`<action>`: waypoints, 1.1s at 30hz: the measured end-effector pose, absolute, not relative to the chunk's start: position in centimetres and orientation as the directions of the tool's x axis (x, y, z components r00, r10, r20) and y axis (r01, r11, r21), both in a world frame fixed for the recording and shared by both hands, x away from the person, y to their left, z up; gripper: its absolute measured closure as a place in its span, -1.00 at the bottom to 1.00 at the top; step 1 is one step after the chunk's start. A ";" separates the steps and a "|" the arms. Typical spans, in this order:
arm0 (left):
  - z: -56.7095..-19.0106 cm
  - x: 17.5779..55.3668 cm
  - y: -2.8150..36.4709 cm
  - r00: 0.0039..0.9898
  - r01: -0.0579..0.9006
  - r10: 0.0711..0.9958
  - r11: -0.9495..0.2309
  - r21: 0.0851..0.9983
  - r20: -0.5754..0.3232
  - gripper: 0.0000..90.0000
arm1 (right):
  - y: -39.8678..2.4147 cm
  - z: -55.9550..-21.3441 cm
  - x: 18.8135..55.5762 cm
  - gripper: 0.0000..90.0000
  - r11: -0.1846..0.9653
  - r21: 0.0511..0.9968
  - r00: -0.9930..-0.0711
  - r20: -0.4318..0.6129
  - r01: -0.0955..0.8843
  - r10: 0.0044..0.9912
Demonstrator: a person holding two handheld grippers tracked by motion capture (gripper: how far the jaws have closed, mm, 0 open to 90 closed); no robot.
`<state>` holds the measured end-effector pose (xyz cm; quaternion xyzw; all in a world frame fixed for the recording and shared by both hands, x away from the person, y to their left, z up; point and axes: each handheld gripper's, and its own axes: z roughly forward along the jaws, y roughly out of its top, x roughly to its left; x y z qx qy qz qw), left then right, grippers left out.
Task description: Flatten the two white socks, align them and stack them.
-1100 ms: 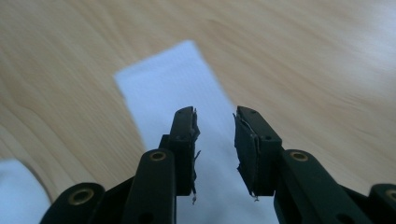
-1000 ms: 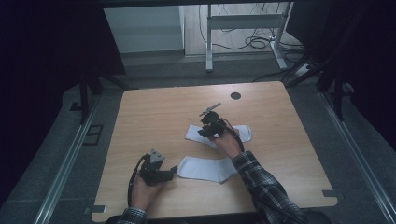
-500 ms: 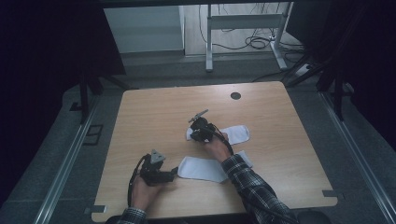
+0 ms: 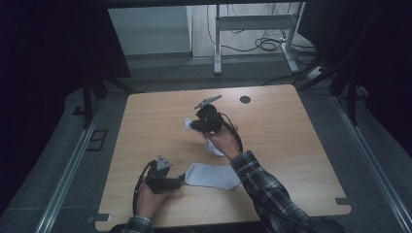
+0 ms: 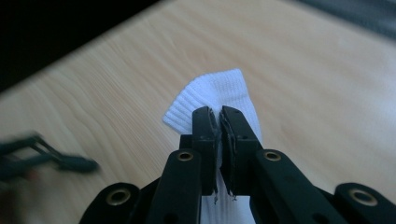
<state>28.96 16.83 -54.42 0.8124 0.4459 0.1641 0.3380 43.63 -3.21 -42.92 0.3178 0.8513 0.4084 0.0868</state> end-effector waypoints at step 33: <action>-54.4 28.9 16.7 0.541 0.619 0.840 -0.369 0.693 -0.036 -0.55 | -17.8 -44.9 44.0 0.81 0.352 0.734 -0.640 0.145 0.581 0.754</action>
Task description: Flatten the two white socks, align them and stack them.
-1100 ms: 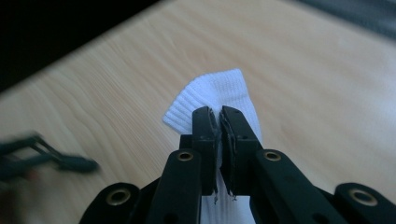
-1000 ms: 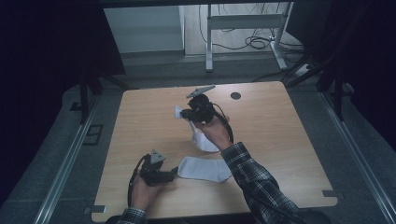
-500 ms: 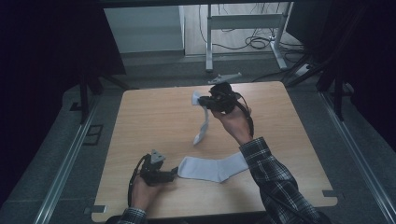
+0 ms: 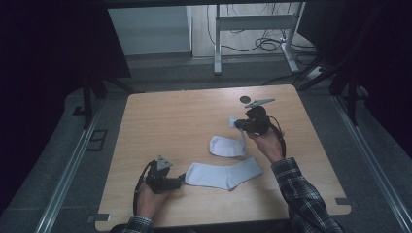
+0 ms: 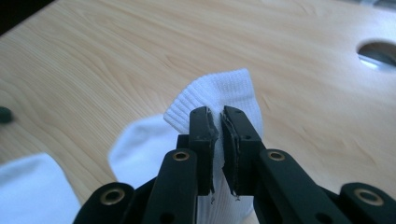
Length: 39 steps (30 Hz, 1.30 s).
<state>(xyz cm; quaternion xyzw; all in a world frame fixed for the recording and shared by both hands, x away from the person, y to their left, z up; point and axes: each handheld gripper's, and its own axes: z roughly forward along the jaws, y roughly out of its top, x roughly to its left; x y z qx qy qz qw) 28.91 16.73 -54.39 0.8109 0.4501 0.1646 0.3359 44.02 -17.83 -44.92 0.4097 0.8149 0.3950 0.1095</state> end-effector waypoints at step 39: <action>-54.3 29.7 17.0 0.532 0.630 0.846 -0.366 0.685 -0.038 -0.54 | -29.3 -52.1 40.6 0.71 0.305 0.631 -0.515 0.177 0.714 0.839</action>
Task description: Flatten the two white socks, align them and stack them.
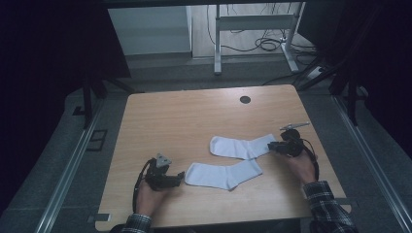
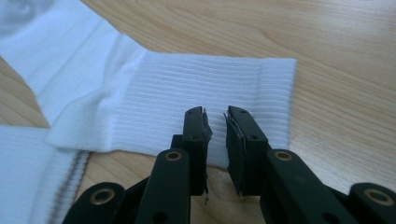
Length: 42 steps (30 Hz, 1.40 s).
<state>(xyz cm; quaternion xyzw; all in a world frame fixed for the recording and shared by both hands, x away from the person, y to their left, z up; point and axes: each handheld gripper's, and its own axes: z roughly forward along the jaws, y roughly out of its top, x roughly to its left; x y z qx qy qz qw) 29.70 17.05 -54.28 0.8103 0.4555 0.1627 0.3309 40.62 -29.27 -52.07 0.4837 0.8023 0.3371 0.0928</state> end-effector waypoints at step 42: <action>-51.7 38.7 7.7 0.606 0.605 0.790 -0.385 0.697 -0.089 0.05 | -30.3 -51.5 42.0 0.42 0.372 0.695 -0.531 0.016 0.615 0.847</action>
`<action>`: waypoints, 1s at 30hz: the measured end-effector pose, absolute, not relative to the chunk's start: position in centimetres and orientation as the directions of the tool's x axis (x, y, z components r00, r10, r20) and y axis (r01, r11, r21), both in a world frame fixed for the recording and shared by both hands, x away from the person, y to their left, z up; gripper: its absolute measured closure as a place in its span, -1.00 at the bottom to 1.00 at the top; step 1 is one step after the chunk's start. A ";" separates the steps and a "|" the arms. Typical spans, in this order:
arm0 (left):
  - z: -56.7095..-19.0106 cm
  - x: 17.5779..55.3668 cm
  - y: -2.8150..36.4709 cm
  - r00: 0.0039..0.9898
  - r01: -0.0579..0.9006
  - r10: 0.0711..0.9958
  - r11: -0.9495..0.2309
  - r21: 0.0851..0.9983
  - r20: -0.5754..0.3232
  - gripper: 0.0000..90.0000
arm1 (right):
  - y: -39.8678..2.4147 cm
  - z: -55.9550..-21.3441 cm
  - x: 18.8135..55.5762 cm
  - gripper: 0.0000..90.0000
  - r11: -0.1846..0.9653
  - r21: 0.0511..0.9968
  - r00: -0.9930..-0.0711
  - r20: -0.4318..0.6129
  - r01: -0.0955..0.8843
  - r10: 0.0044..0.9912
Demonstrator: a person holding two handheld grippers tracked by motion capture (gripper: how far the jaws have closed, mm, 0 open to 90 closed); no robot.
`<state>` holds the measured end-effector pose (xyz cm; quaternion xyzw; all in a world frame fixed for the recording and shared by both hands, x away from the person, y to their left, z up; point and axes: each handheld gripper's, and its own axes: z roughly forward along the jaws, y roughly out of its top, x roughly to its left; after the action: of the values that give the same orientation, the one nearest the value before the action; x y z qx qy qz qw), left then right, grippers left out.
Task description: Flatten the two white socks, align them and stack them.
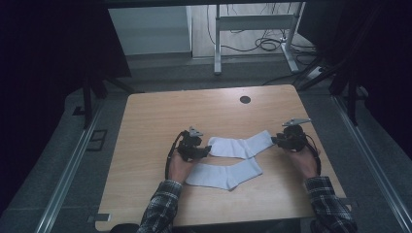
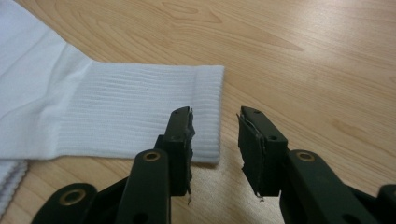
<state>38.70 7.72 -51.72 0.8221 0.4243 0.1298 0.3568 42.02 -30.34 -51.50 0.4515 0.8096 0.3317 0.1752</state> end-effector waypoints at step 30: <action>-52.2 39.0 6.5 0.629 0.614 0.774 -0.434 0.660 -0.076 0.89 | -28.2 -51.3 41.6 0.80 0.392 0.674 -0.554 0.031 0.626 0.832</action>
<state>39.02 6.52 -52.22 0.8382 0.4138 0.1197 0.3345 41.58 -28.21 -51.30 0.4450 0.8190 0.3257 0.1582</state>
